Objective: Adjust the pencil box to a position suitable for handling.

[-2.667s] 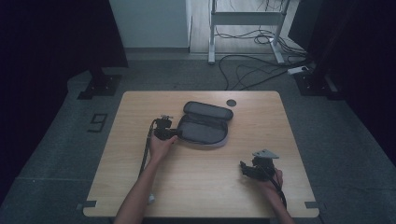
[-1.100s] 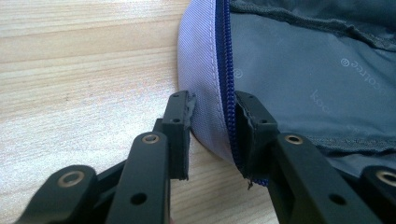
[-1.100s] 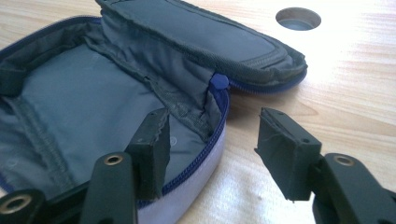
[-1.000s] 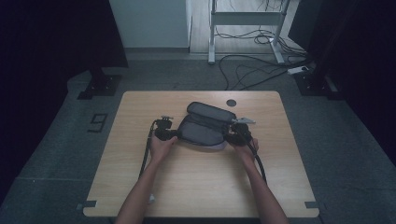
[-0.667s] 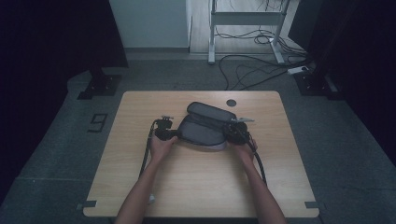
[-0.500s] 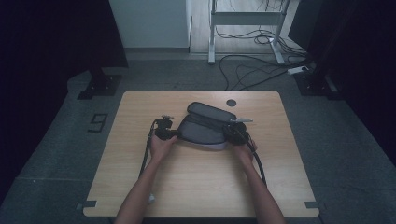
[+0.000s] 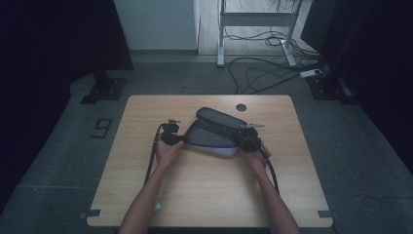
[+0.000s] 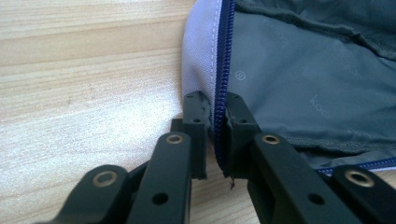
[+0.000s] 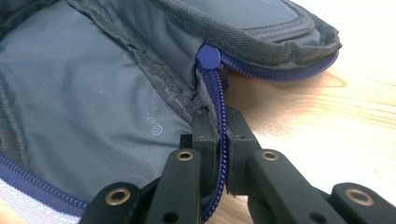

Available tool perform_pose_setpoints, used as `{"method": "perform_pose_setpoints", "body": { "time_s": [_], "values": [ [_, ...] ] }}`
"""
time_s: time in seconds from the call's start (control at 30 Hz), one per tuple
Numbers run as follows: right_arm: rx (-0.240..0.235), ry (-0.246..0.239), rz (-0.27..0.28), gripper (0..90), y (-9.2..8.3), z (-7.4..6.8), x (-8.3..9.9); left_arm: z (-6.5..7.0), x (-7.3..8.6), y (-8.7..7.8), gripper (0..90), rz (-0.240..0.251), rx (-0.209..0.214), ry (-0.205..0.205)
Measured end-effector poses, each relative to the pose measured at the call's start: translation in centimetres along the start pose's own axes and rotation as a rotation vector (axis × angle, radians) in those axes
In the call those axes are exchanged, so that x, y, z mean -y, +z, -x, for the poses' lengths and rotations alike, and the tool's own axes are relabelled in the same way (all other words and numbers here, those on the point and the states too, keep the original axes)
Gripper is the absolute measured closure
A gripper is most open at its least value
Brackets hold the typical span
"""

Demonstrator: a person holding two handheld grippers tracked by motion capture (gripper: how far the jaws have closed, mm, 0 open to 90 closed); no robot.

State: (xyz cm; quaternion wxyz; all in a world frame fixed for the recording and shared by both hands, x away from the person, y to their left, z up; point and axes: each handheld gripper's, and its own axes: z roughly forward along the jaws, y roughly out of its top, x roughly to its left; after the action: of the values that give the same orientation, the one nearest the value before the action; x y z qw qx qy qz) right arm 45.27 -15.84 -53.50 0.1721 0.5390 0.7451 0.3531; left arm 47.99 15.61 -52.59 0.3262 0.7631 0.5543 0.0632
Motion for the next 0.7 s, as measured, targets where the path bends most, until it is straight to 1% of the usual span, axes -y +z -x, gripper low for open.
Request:
{"method": "perform_pose_setpoints", "body": {
  "time_s": [0.03,0.07,0.13,0.3,0.43,0.47,0.5,0.53,0.57,0.6,0.67,0.7],
  "values": [
    [0.000,0.000,0.000,84.0,0.0,0.0,0.0,0.0,0.0,0.0,83.1,0.000,0.000,0.000],
    [-0.002,0.002,0.006,84.0,-0.2,-0.1,0.0,-0.2,0.0,0.0,83.3,0.002,0.010,-0.011],
    [-0.003,0.002,0.016,84.0,-0.3,-0.1,0.0,-0.3,0.0,-0.1,83.3,0.003,0.017,-0.016],
    [-0.006,0.001,0.028,84.1,-0.6,-0.3,-0.1,-0.3,0.0,-0.2,84.6,0.002,0.016,-0.011],
    [-0.012,-0.009,0.041,84.1,-1.1,-0.5,-0.2,-0.4,0.2,-0.5,84.9,0.003,0.021,-0.006],
    [-0.013,-0.010,0.042,84.1,-1.2,-0.6,-0.2,-0.4,0.3,-0.8,85.0,0.011,0.029,-0.007],
    [-0.015,-0.012,0.045,84.1,-1.3,-0.6,-0.1,-0.4,0.3,-0.8,85.1,0.011,0.029,-0.007],
    [-0.017,-0.015,0.047,84.2,-1.4,-0.7,-0.1,-0.5,0.3,-1.1,85.4,0.018,0.041,-0.006],
    [-0.017,-0.015,0.047,84.2,-1.4,-0.7,-0.1,-0.5,0.3,-1.1,85.5,0.018,0.041,-0.006],
    [-0.021,-0.015,0.055,84.3,-1.7,-0.7,-0.2,-0.4,0.3,-1.5,85.6,0.026,0.048,-0.003],
    [-0.024,-0.018,0.073,84.4,-2.1,-0.8,-0.1,-0.4,0.3,-1.7,85.7,0.030,0.051,-0.001],
    [-0.025,-0.019,0.076,84.5,-2.3,-0.8,-0.1,-0.3,0.2,-2.1,85.7,0.033,0.054,0.009]
  ]
}}
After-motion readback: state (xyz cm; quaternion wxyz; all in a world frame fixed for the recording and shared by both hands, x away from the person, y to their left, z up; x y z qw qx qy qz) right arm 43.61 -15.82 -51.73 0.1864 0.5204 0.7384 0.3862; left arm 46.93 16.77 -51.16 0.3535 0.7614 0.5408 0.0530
